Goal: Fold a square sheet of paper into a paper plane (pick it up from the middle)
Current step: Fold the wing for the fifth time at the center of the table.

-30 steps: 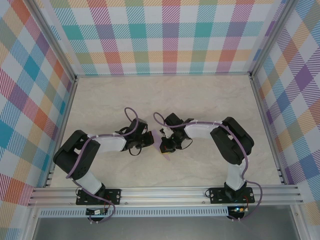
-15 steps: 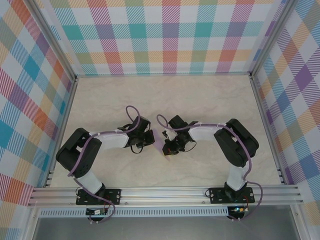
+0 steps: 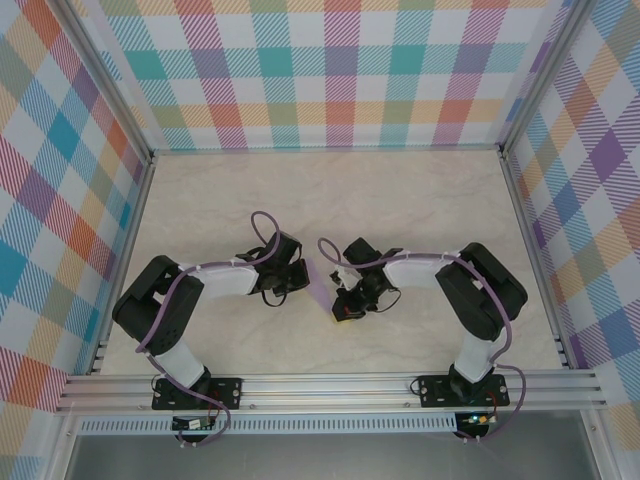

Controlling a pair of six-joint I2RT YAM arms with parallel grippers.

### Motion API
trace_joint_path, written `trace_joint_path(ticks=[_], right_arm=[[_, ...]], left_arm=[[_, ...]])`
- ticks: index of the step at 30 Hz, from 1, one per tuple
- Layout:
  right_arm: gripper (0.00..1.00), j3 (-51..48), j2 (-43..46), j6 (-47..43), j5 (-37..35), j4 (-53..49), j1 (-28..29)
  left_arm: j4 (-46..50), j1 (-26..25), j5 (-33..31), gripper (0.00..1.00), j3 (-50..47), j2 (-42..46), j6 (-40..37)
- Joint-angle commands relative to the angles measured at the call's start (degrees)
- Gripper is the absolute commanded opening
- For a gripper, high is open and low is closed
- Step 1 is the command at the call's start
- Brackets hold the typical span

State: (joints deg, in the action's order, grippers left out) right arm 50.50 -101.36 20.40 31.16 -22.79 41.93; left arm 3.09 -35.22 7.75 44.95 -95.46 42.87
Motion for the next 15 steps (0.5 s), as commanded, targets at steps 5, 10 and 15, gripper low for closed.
trace_joint_path(ticks=[5, 10, 15], right_arm=[[0.04, -1.4, 1.51, -1.26, -1.79, -8.52, 0.34], [0.04, 1.04, 5.32, 1.51, -5.31, -7.15, 0.26], [0.26, 4.35, 9.16, 5.81, -11.35, -4.49, 0.17]], left_arm=[[7.76, 0.24, -6.66, 0.02, -1.14, -2.95, 0.16], [6.18, 0.16, -3.15, 0.06, 1.0, -1.13, -1.34], [7.99, 0.08, -0.6, 0.24, 5.5, 3.82, -1.81]])
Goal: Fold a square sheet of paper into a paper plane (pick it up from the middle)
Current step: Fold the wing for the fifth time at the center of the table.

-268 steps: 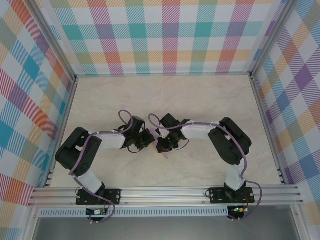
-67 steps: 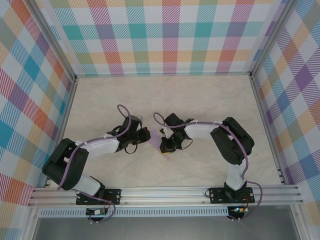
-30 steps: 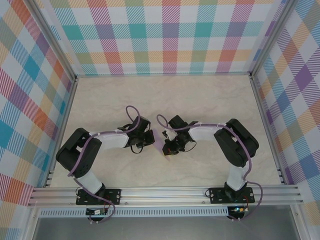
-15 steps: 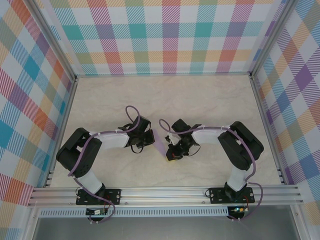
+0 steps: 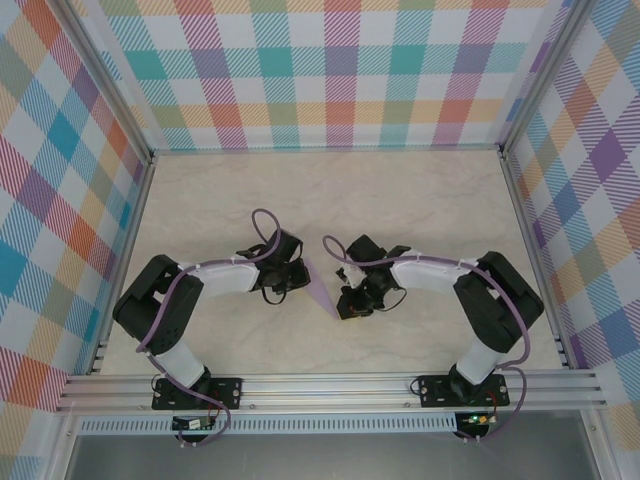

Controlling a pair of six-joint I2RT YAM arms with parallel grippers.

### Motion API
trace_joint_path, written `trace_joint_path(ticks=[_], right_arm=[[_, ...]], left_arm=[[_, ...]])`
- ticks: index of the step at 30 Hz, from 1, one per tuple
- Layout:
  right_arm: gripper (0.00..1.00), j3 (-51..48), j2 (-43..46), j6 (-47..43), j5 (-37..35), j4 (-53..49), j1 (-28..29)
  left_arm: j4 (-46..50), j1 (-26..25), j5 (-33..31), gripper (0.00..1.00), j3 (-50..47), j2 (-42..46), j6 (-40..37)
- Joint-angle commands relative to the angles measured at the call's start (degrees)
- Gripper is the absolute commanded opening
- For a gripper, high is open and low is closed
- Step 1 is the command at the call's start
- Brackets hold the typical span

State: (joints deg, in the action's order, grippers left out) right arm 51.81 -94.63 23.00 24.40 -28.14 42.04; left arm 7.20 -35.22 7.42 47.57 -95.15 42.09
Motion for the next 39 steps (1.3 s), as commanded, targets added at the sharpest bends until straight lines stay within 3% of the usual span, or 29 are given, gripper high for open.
trace_joint_path(ticks=[1, 3, 5, 9, 25, 31, 39], right_arm=[[0.31, 3.49, 2.6, 3.78, -5.99, 1.1, 0.06], [0.48, 4.62, 2.78, 5.19, -10.27, 1.25, -0.2], [0.62, 5.59, 2.97, 6.12, -13.42, 1.53, -0.54], [0.75, 7.76, 3.04, 7.16, -17.13, 0.34, -1.34], [0.8, 6.2, 1.71, 12.6, -13.96, -5.06, -10.6], [0.8, 5.76, 0.87, 13.12, -13.94, -5.41, -11.97], [0.79, 6.28, -0.02, 13.21, -14.03, -6.11, -12.43]], left_arm=[[5.29, 0.0, -0.66, 0.3, 3.82, 4.26, -0.78], [10.01, -0.32, -2.59, 0.42, 6.01, 5.71, 0.13], [15.08, -0.92, -5.2, 0.48, 8.01, 6.12, 1.16], [21.39, -2.92, -9.49, 0.54, 11.1, 5.69, 3.46], [34.9, -11.4, -17.83, 0.67, 27.03, -7.72, 7.48], [38.12, -12.26, -19.32, 0.67, 29.49, -9.88, 8.81], [41.83, -12.3, -20.96, 0.59, 30.04, -10.4, 8.81]])
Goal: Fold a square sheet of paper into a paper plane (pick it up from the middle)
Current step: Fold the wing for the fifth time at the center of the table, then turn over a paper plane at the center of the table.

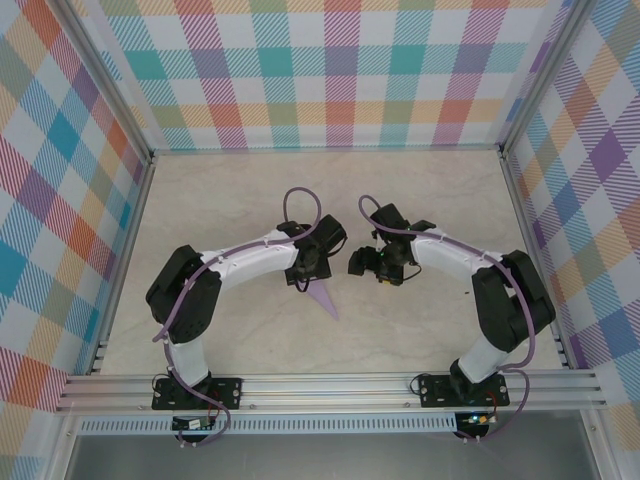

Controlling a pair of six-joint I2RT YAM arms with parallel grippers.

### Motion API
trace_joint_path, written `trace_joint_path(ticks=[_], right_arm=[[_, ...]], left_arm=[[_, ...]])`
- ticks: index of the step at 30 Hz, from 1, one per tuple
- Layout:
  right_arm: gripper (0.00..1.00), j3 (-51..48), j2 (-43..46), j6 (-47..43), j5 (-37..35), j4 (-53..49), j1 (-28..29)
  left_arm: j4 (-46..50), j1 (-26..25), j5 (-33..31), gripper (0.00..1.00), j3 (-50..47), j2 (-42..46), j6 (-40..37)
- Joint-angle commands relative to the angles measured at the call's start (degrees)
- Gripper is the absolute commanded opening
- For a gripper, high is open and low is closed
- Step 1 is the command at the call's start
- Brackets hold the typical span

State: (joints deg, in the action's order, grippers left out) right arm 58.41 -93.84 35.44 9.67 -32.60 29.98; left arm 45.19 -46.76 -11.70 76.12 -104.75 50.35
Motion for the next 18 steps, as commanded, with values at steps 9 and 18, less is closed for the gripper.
trace_joint_path(ticks=[9, 18], right_arm=[[0.79, 0.12, -1.34, 0.8, 0.79, -2.06, -0.45], [0.79, -0.56, -1.51, 1.17, 0.35, -2.06, -0.71]], left_arm=[[0.17, -0.78, 2.93, 0.64, 2.65, -2.19, -2.57], [8.65, -0.76, -2.59, 0.64, 7.93, -7.43, -2.29]])
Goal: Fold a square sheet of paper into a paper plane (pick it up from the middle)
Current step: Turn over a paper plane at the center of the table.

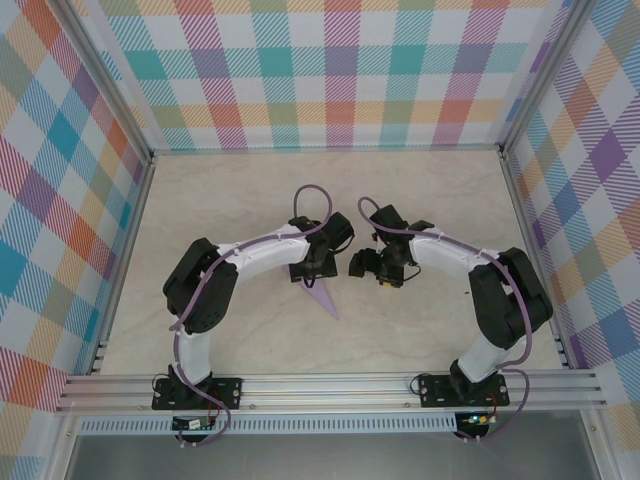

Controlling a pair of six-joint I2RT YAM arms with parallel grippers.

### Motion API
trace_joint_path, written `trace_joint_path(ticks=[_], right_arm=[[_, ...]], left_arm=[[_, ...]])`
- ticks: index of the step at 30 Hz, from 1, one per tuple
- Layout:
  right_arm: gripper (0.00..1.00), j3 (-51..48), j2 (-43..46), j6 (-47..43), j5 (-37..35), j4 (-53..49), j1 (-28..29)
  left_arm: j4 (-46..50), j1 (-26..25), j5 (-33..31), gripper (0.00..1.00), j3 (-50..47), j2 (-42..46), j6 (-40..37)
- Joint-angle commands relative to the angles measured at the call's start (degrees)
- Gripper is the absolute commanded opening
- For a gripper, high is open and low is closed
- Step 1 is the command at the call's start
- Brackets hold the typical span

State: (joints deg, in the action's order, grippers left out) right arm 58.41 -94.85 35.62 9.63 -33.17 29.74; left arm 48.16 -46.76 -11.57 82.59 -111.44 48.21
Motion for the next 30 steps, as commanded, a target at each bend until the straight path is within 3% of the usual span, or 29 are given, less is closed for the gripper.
trace_joint_path(ticks=[1, 16, 21, 24, 30], right_arm=[[0.79, -0.58, -0.45, 1.03, 0.39, -1.46, -0.55], [0.78, -0.94, -1.92, 1.56, 1.01, -0.62, -0.65], [0.78, -0.8, -2.0, 1.8, 1.35, -0.74, -0.6], [0.78, -0.67, -1.92, 1.9, 1.53, -0.87, -0.64], [0.78, -0.49, -1.11, 2.4, 0.99, -1.27, -0.64]], left_arm=[[5.79, -0.7, -2.85, 0.64, 1.07, -0.42, 0.14], [1.68, -1.56, -0.98, 0.38, -7.58, 7.68, 5.23], [0.97, -1.55, -0.81, 0.26, -8.88, 8.24, 6.02], [-0.09, -1.52, -1.07, 0.13, -9.37, 8.97, 5.6], [-3.61, -1.57, -2.37, 0.03, -10.96, 13.47, 3.31]])
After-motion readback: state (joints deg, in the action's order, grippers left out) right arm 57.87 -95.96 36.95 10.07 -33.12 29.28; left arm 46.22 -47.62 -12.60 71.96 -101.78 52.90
